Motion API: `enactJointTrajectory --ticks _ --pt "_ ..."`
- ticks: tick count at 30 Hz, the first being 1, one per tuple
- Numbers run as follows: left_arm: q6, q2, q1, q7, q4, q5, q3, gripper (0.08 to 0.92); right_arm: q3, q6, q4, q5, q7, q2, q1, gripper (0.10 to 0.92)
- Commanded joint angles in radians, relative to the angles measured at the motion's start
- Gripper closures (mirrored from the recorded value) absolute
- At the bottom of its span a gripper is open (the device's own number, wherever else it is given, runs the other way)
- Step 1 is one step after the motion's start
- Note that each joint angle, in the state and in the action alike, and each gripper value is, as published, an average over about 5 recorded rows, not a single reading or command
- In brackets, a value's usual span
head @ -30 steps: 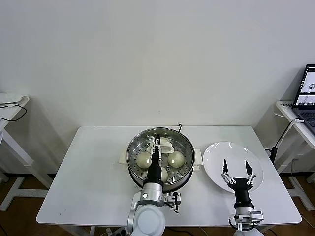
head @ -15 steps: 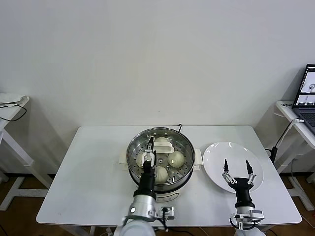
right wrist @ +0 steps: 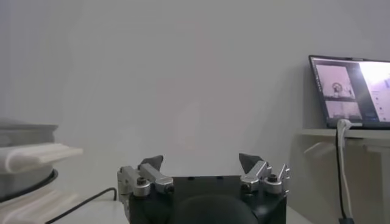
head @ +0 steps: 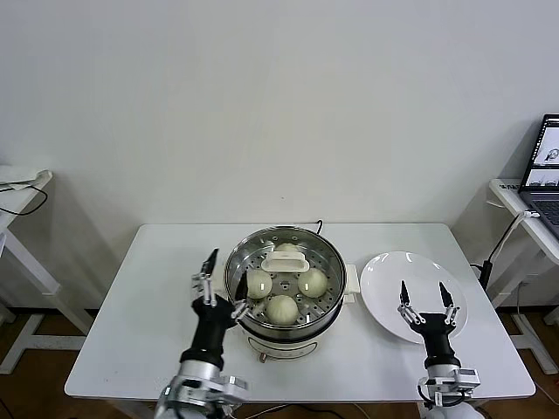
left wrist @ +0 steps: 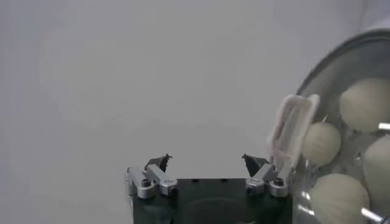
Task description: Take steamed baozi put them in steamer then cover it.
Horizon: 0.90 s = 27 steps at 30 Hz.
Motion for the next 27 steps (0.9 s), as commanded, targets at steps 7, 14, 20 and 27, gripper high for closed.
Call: enactJointTrajectory --ticks 7,14,20,27 --pt "-0.356 -0.093 0.11 0.006 0.139 -0.647 -0.313 0.177 0.024 -0.124 0.172 0.024 -0.012 0.0 -0.06 0.203" --pt "-0.363 -0.093 0.105 0.02 0.148 -0.678 -0.323 0.177 0.023 -0.131 0.206 0.026 -0.009 0.007 -0.08 0.203" --pt "-0.359 -0.097 0.103 0.025 0.145 -0.68 -0.332 0.177 0.024 -0.129 0.218 0.021 -0.011 0.008 -0.095 0.203" --pt "-0.353 -0.094 0.105 0.028 0.138 -0.682 -0.332 0.177 0.022 -0.134 0.23 0.02 -0.011 0.007 -0.102 0.203"
